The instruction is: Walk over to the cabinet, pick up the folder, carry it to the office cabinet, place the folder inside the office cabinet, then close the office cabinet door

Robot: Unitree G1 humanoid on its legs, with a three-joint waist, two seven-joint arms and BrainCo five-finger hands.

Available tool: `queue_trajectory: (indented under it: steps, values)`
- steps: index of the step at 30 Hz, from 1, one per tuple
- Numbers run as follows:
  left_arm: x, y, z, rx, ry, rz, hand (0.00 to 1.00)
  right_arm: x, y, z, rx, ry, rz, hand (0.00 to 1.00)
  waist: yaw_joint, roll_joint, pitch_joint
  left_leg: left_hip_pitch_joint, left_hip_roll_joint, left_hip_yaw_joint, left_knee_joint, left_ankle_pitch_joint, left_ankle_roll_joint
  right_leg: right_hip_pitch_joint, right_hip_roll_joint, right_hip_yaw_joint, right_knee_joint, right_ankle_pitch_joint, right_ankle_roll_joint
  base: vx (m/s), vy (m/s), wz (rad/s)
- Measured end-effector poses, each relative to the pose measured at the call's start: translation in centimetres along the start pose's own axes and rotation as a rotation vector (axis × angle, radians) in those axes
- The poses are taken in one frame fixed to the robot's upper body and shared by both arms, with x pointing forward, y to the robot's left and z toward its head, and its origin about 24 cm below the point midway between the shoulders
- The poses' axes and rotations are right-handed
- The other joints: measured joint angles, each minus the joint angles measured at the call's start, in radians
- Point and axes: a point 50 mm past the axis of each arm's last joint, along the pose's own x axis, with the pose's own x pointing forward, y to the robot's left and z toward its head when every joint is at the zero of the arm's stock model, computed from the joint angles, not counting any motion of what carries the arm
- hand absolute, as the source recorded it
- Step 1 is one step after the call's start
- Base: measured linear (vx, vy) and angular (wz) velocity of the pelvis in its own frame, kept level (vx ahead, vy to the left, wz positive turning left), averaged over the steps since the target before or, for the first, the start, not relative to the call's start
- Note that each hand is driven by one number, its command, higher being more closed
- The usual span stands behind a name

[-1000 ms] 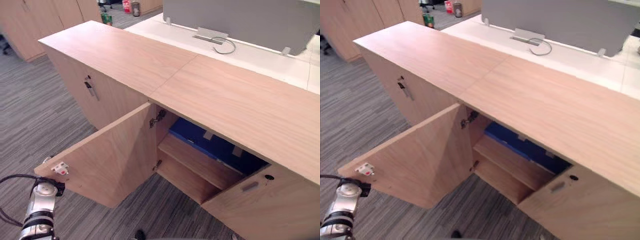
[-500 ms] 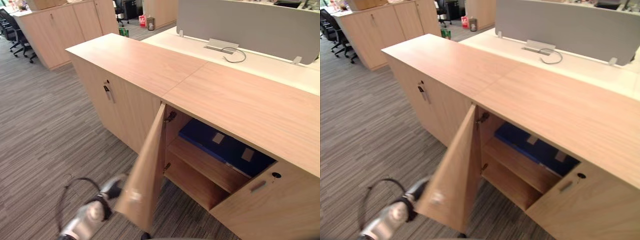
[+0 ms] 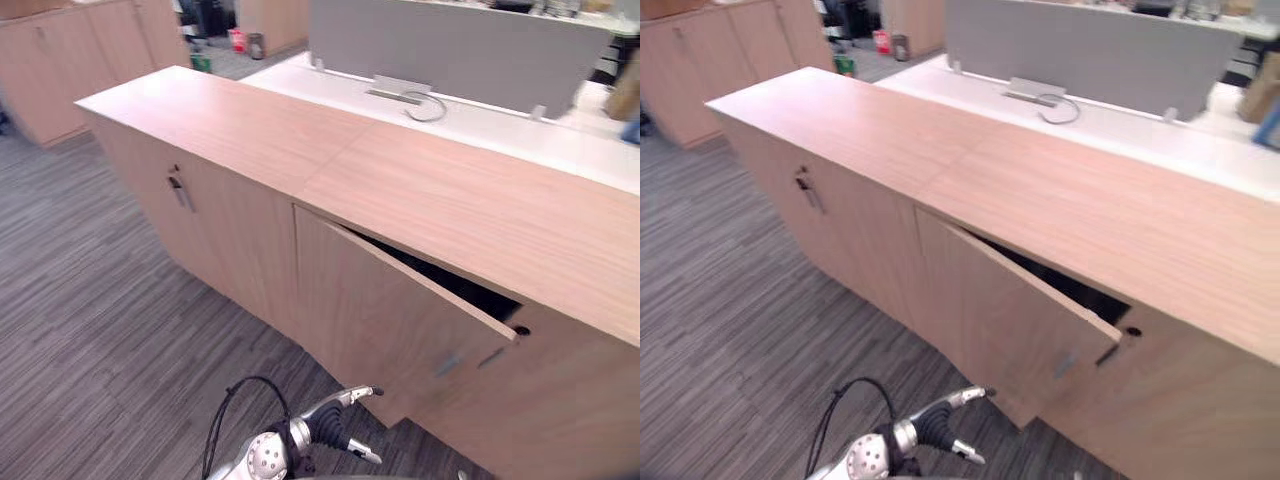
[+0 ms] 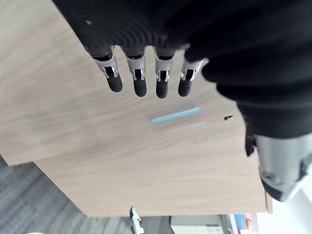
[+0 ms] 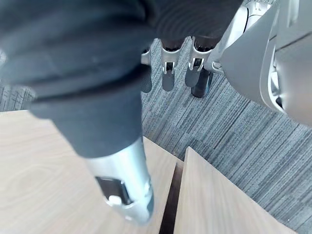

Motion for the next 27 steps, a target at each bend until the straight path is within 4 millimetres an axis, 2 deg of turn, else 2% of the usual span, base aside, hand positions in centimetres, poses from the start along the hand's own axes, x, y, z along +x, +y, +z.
queue_trajectory:
  steps: [1, 2, 3, 4, 5, 6, 8, 9, 10, 11, 12, 13, 14, 15, 16, 18, 19, 20, 21, 22, 23, 24, 26, 27]
  values:
    - [0.1, 0.6, -0.1, -0.036, 0.000, 0.040, 0.00, 0.0, 0.3, -0.1, -0.007, 0.002, 0.009, 0.00, 0.002, 0.005, -0.001, -0.009, 0.014, 0.028, 0.004, -0.004, -0.001, -0.024, 0.005, -0.046, 0.008, 0.007, -0.015, -0.11, -0.063, -1.52]
    - [0.3, 2.2, -0.5, -0.139, 0.004, 0.161, 0.00, 0.1, 0.9, -0.1, -0.009, 0.003, 0.021, 0.00, 0.009, 0.013, 0.010, -0.007, 0.028, 0.079, 0.004, -0.009, -0.006, -0.046, -0.009, -0.188, 0.041, -0.018, -0.073, -0.06, -0.074, -1.03]
    - [0.4, 3.0, -0.9, -0.188, 0.017, 0.222, 0.00, 0.1, 1.0, 0.1, -0.009, -0.004, 0.024, 0.00, 0.002, 0.017, 0.014, 0.000, 0.032, 0.097, 0.003, -0.008, -0.009, -0.040, -0.027, -0.253, 0.057, -0.019, -0.074, -0.03, -0.057, -1.09]
    - [0.2, 4.6, -1.9, -0.280, 0.047, 0.349, 0.00, 0.0, 0.3, 0.0, -0.010, -0.006, 0.009, 0.00, 0.001, 0.017, 0.015, 0.018, 0.039, 0.131, 0.004, -0.011, -0.017, -0.037, -0.037, -0.297, 0.062, -0.010, -0.060, -0.02, -0.044, -0.77]
    - [-0.2, 6.1, -3.3, -0.386, 0.088, 0.477, 0.00, -0.1, -0.6, 0.0, -0.008, -0.005, -0.013, 0.00, -0.003, 0.018, 0.017, 0.035, 0.044, 0.149, 0.005, -0.017, -0.026, -0.029, -0.019, -0.263, 0.048, 0.009, -0.031, -0.01, -0.029, -0.76]
    - [-0.5, 6.8, -4.1, -0.451, 0.111, 0.550, 0.00, -0.1, -0.8, 0.0, -0.007, -0.007, -0.021, 0.00, -0.003, 0.020, 0.016, 0.043, 0.050, 0.164, 0.005, -0.020, -0.032, -0.027, -0.012, -0.252, 0.039, 0.013, -0.026, -0.02, -0.051, -0.69]
    - [-2.8, 8.7, -7.1, -0.665, 0.194, 0.822, 0.00, -0.3, -1.9, -0.4, -0.006, 0.003, -0.052, 0.00, -0.008, 0.018, 0.022, 0.066, 0.077, 0.205, 0.026, -0.042, -0.059, -0.007, 0.018, -0.209, 0.005, 0.016, -0.024, -0.03, -0.089, -0.59]
    - [-3.4, 9.0, -7.6, -0.681, 0.215, 0.880, 0.00, -0.3, -2.1, -0.5, -0.015, 0.008, -0.058, 0.00, -0.008, 0.019, 0.022, 0.061, 0.089, 0.214, 0.055, -0.060, -0.067, -0.005, 0.024, -0.203, 0.001, 0.014, -0.025, -0.01, -0.145, -0.47]
    - [-4.6, 9.4, -8.6, -0.698, 0.263, 0.978, 0.00, -0.3, -2.2, -0.8, -0.034, 0.016, -0.063, 0.00, -0.007, 0.017, 0.030, 0.034, 0.125, 0.228, 0.156, -0.120, -0.071, -0.005, 0.035, -0.182, 0.003, -0.001, -0.031, 0.03, -0.179, -0.46]
    - [-5.7, 9.4, -9.6, -0.714, 0.314, 1.054, 0.00, -0.4, -2.3, -0.8, -0.047, 0.018, -0.068, 0.00, -0.007, 0.026, 0.035, -0.003, 0.175, 0.233, 0.277, -0.177, -0.082, -0.004, 0.053, -0.169, 0.007, -0.014, -0.036, 0.06, -0.182, -0.47]
    - [-6.1, 9.4, -10.0, -0.724, 0.339, 1.084, 0.00, -0.4, -2.3, -0.8, -0.055, 0.018, -0.070, 0.00, -0.005, 0.032, 0.038, -0.016, 0.199, 0.233, 0.334, -0.199, -0.091, -0.002, 0.065, -0.157, 0.010, -0.020, -0.040, 0.11, -0.163, -0.56]
    - [-7.2, 9.2, -10.9, -0.811, 0.348, 1.149, 0.00, -0.3, -2.2, -1.0, -0.063, 0.021, -0.074, 0.00, 0.000, 0.035, 0.050, -0.038, 0.247, 0.215, 0.449, -0.222, -0.090, 0.004, 0.086, -0.119, 0.019, -0.026, -0.050, 0.14, -0.153, -0.71]
    - [-8.5, 9.1, -11.7, -0.888, 0.351, 1.219, 0.00, -0.3, -1.9, -1.0, -0.067, 0.021, -0.072, 0.00, 0.014, 0.031, 0.056, -0.081, 0.279, 0.147, 0.586, -0.226, -0.083, 0.013, 0.096, -0.085, 0.036, -0.028, -0.059, 0.17, -0.152, -0.76]
    - [-9.0, 8.9, -12.0, -0.929, 0.346, 1.252, 0.00, -0.3, -1.8, -0.9, -0.068, 0.016, -0.070, 0.00, 0.020, 0.031, 0.062, -0.107, 0.288, 0.091, 0.658, -0.223, -0.079, 0.024, 0.099, -0.069, 0.043, -0.032, -0.064, 0.18, -0.131, -0.80]
    - [-9.8, 8.2, -12.7, -1.006, 0.350, 1.299, 0.00, -0.3, -1.7, -0.4, -0.072, -0.003, -0.066, 0.00, 0.028, 0.029, 0.071, -0.139, 0.253, -0.049, 0.705, -0.266, -0.099, 0.031, 0.096, -0.035, 0.058, -0.038, -0.073, 0.16, -0.037, -0.81]
    - [-10.8, 6.5, -13.8, -1.079, 0.396, 1.333, 0.00, -0.1, -0.8, 0.3, -0.074, -0.038, -0.041, 0.00, 0.049, 0.039, 0.076, -0.141, 0.159, -0.199, 0.617, -0.326, -0.098, 0.031, 0.084, 0.037, 0.075, -0.041, -0.075, 0.11, 0.085, -1.08]
    - [-11.1, 5.7, -14.1, -1.100, 0.417, 1.337, 0.00, -0.1, -0.5, 0.3, -0.076, -0.039, -0.033, 0.00, 0.055, 0.040, 0.076, -0.140, 0.126, -0.242, 0.559, -0.330, -0.096, 0.031, 0.080, 0.062, 0.083, -0.041, -0.075, 0.06, 0.125, -0.86]
    - [-11.3, 5.1, -14.4, -1.117, 0.431, 1.344, 0.00, -0.1, -0.3, 0.2, -0.084, -0.039, -0.028, 0.00, 0.058, 0.043, 0.075, -0.134, 0.109, -0.272, 0.512, -0.322, -0.097, 0.030, 0.079, 0.074, 0.091, -0.044, -0.069, 0.05, 0.184, -0.72]
    - [-11.7, 4.0, -15.0, -1.158, 0.465, 1.362, 0.00, -0.1, -0.1, 0.0, -0.100, -0.037, -0.019, 0.00, 0.067, 0.057, 0.077, -0.110, 0.092, -0.313, 0.453, -0.237, -0.083, 0.028, 0.087, 0.102, 0.111, -0.060, -0.043, 0.04, 0.187, -0.54]
    - [-12.3, 3.0, -15.6, -1.195, 0.511, 1.382, 0.00, -0.2, 0.0, -0.9, -0.097, -0.019, -0.010, 0.00, 0.063, 0.051, 0.073, -0.097, 0.082, -0.299, 0.441, -0.237, -0.083, 0.035, 0.080, 0.112, 0.111, -0.067, -0.032, 0.06, 0.217, -0.40]
    - [-12.8, 1.9, -16.2, -1.232, 0.556, 1.403, 0.00, -0.3, -0.2, -1.5, -0.083, -0.008, -0.009, 0.00, 0.060, 0.032, 0.073, -0.072, 0.065, -0.283, 0.410, -0.236, -0.075, 0.050, 0.059, 0.113, 0.105, -0.067, -0.024, 0.07, 0.163, -0.19]
    - [-13.4, 0.3, -16.6, -1.268, 0.609, 1.415, 0.00, -0.3, -0.4, -1.6, -0.061, -0.010, -0.014, 0.00, 0.062, 0.023, 0.068, -0.048, 0.049, -0.263, 0.369, -0.225, -0.068, 0.060, 0.042, 0.123, 0.091, -0.066, -0.022, 0.09, 0.179, -0.17]
    - [-14.3, -1.7, -16.9, -1.281, 0.685, 1.412, 0.00, -0.4, -0.7, -1.9, -0.057, -0.012, -0.016, 0.00, 0.062, 0.018, 0.056, -0.017, 0.023, -0.249, 0.300, -0.198, -0.056, 0.061, 0.019, 0.125, 0.062, -0.052, -0.003, 0.08, 0.122, -0.13]
    - [-14.7, -2.1, -17.0, -1.270, 0.709, 1.407, 0.00, -0.4, -0.8, -1.9, -0.057, -0.013, -0.018, 0.00, 0.063, 0.018, 0.051, -0.010, 0.017, -0.247, 0.279, -0.188, -0.053, 0.063, 0.014, 0.125, 0.053, -0.049, 0.002, 0.05, 0.041, -0.01]
